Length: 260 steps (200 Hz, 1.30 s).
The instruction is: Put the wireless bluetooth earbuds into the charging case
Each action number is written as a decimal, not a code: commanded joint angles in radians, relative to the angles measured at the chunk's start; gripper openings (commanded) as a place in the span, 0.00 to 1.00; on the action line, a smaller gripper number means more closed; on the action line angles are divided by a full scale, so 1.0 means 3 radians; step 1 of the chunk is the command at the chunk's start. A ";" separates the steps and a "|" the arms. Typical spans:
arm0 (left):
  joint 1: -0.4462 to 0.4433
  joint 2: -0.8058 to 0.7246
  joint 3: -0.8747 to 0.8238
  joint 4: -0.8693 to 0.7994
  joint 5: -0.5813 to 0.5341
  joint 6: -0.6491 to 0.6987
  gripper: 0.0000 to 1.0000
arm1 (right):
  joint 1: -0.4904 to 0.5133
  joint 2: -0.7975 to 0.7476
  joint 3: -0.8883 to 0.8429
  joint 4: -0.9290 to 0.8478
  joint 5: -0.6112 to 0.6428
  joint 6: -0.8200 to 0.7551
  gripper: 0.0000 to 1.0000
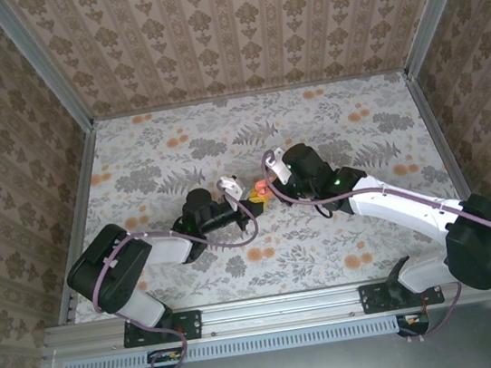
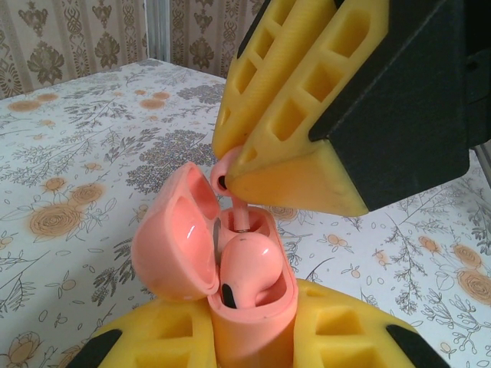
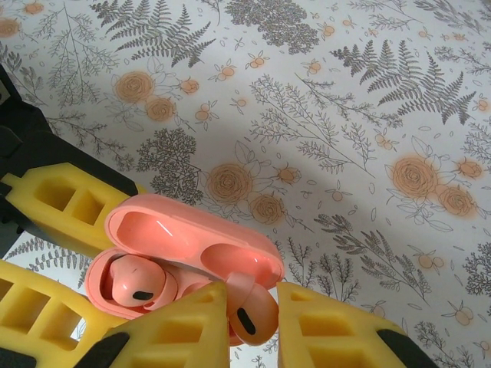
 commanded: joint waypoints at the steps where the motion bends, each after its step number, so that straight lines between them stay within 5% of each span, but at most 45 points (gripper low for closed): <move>1: 0.0012 -0.0114 0.0087 0.0251 0.0004 -0.0054 0.12 | 0.0126 -0.0005 0.0100 0.0053 -0.0371 0.0013 0.18; 164: 0.0007 -0.0077 0.0107 0.0251 -0.0019 -0.0080 0.13 | 0.0134 -0.0047 0.0031 0.0127 -0.0411 0.0101 0.21; 212: 0.0010 -0.0072 0.0105 0.0251 -0.0011 -0.0080 0.13 | 0.0120 -0.0186 -0.0033 0.0216 -0.0320 0.0142 0.40; 260: 0.0010 -0.0078 0.0092 0.0257 -0.0002 -0.0081 0.13 | 0.0063 -0.0334 -0.0064 0.0242 -0.0340 0.0219 0.47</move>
